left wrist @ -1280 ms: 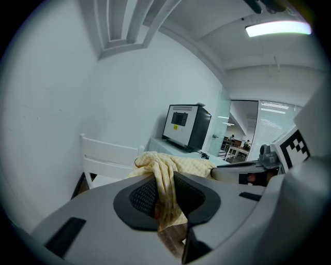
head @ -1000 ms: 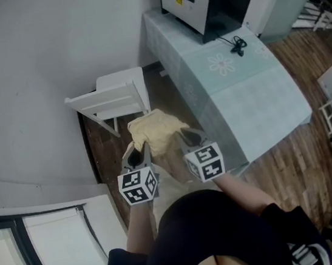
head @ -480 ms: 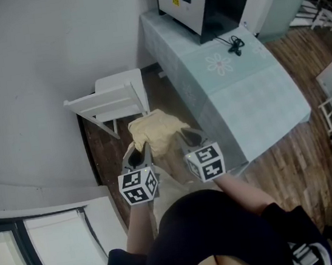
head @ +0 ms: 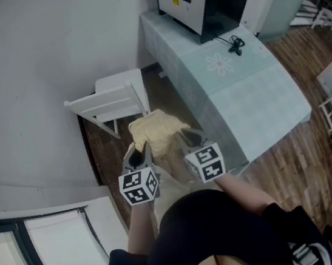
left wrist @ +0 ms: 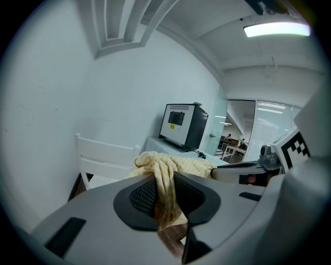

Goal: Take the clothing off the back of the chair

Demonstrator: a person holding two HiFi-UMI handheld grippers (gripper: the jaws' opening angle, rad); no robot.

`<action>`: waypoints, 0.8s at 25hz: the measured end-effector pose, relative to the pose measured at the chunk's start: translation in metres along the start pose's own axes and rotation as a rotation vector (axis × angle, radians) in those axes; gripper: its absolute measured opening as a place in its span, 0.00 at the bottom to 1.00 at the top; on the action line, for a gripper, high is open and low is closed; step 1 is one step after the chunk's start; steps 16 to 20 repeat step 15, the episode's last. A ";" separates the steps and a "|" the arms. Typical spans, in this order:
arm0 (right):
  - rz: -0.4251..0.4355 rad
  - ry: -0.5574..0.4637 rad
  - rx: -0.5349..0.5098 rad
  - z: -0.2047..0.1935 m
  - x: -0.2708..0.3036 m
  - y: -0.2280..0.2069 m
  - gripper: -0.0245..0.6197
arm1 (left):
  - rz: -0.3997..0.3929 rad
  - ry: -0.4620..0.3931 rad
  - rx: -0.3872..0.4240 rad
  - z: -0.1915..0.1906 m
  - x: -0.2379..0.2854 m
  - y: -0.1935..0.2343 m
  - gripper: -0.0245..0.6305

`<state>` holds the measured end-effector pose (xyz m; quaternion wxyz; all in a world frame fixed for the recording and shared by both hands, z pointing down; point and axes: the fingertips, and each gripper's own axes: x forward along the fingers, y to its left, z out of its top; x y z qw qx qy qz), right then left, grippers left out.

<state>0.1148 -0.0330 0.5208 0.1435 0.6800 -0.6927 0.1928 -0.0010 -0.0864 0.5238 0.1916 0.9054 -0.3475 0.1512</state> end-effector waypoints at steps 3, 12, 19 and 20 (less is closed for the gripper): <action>-0.003 0.001 -0.002 0.000 0.000 -0.001 0.12 | -0.002 -0.001 -0.004 0.000 0.000 0.000 0.15; 0.005 0.001 0.006 0.001 0.001 0.002 0.12 | -0.008 -0.004 -0.007 0.000 0.000 0.002 0.15; 0.008 -0.006 0.002 0.002 0.001 0.002 0.12 | -0.008 -0.005 -0.008 0.000 0.000 0.001 0.15; 0.008 -0.006 0.002 0.002 0.001 0.002 0.12 | -0.008 -0.005 -0.008 0.000 0.000 0.001 0.15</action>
